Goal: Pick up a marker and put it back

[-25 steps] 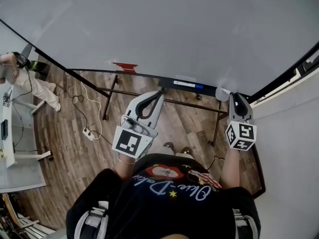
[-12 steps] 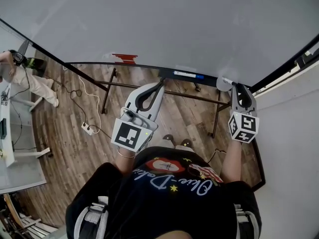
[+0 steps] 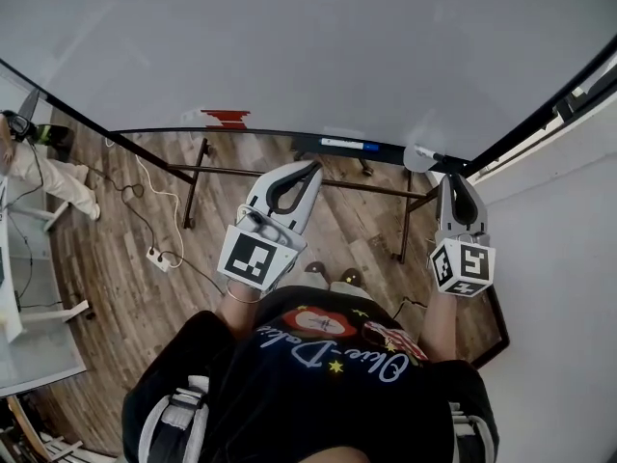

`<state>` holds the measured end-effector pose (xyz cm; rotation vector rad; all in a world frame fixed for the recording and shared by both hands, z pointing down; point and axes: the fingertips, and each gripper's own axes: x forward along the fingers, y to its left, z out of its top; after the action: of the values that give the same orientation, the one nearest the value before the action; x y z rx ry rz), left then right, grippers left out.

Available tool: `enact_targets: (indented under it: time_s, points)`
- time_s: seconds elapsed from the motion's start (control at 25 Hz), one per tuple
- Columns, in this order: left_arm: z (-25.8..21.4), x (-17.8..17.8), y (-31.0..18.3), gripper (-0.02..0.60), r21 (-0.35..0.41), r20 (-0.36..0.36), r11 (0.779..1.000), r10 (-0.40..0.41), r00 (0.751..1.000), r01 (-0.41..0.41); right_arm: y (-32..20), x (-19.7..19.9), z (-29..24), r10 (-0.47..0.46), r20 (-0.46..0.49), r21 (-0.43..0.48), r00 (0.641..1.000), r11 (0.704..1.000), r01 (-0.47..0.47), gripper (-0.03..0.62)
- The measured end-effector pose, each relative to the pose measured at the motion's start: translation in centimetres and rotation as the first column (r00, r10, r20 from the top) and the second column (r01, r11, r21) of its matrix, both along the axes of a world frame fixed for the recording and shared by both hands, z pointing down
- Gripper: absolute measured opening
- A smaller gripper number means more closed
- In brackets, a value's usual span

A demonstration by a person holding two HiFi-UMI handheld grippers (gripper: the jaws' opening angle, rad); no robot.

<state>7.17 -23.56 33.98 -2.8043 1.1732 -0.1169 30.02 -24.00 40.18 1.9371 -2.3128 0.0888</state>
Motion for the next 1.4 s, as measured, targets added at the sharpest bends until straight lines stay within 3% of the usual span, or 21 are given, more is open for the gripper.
enact_targets:
  time_s: [0.24,0.52,1.4]
  points:
    - [0.3,1.6,-0.4,0.003,-0.014,-0.009,0.999,0.041,0.999,-0.042,1.3,-1.0,-2.1,-0.027,0.023,0.018,0.999,0.999,0.027,0.002]
    - [0.4,2.2,-0.6,0.003,-0.011,-0.018,0.997,0.073,0.997,-0.074,2.6,-2.0,-3.5,-0.045,0.023,0.029,0.999,0.999,0.044,0.002]
    - [0.6,2.1,-0.7,0.003,-0.015,-0.009,0.998,0.063,0.998,-0.064,2.8,-2.7,-4.3,-0.07,0.036,0.071,0.997,0.995,0.067,0.0]
